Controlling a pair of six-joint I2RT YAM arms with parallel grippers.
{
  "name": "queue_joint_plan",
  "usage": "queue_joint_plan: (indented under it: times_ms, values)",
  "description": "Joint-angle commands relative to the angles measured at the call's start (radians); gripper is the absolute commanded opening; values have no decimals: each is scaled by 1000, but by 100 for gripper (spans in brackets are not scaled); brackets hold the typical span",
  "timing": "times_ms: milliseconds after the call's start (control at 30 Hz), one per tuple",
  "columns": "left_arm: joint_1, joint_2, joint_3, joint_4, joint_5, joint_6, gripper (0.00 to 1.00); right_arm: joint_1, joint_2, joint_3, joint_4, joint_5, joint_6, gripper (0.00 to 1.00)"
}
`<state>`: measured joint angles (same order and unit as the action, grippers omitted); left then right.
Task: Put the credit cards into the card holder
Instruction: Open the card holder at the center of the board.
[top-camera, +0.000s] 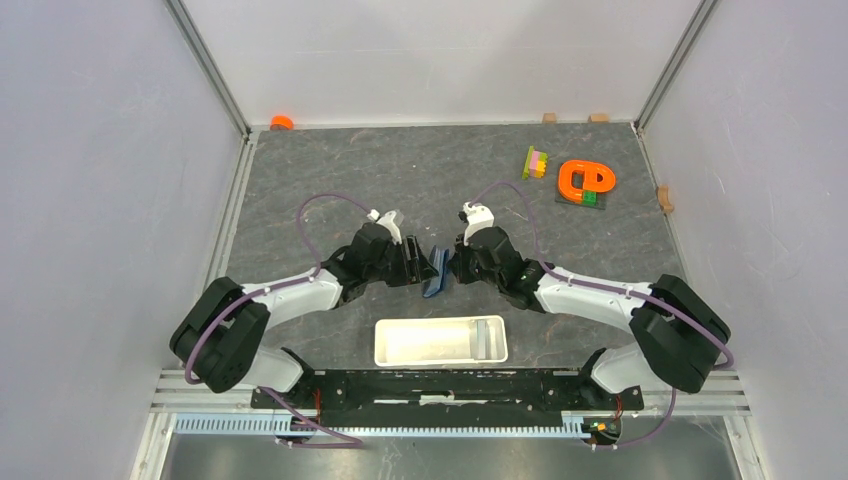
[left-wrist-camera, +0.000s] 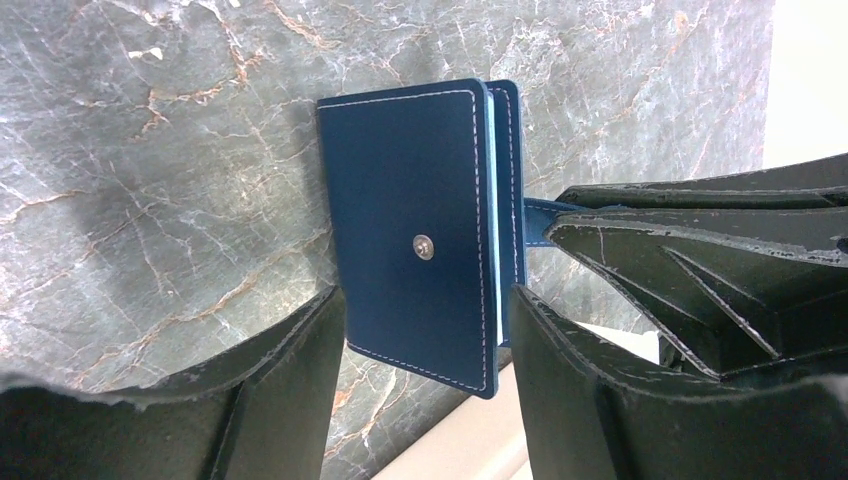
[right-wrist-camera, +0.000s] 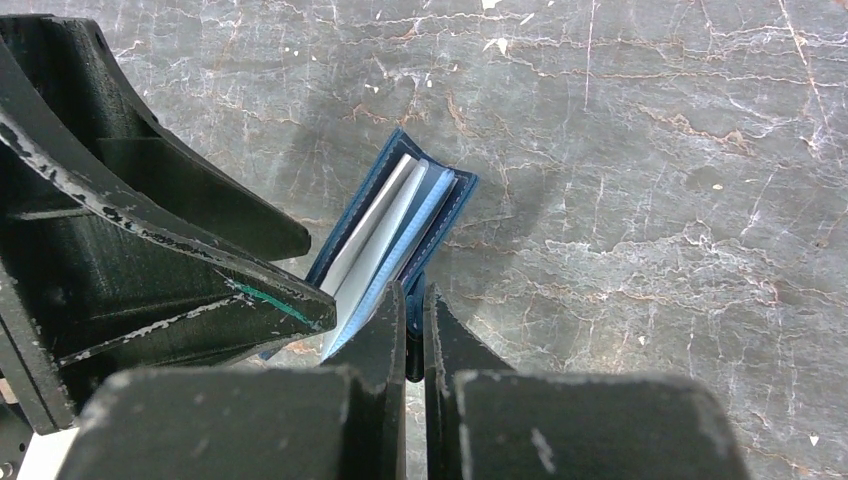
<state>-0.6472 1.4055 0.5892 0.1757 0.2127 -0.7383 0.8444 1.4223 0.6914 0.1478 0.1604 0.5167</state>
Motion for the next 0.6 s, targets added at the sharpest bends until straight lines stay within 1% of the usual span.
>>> queue_joint_plan:
  times_ms: [0,100,567]
  values:
    - [2,12,51,-12,-12,61,66,6,-3,-5,29,-9,-9,0]
    - [1,15,54,-23,-22,73,65,5,-9,-6,30,-10,-10,0]
    - [1,52,88,-64,-28,117,69,5,-32,-1,33,-30,-11,0]
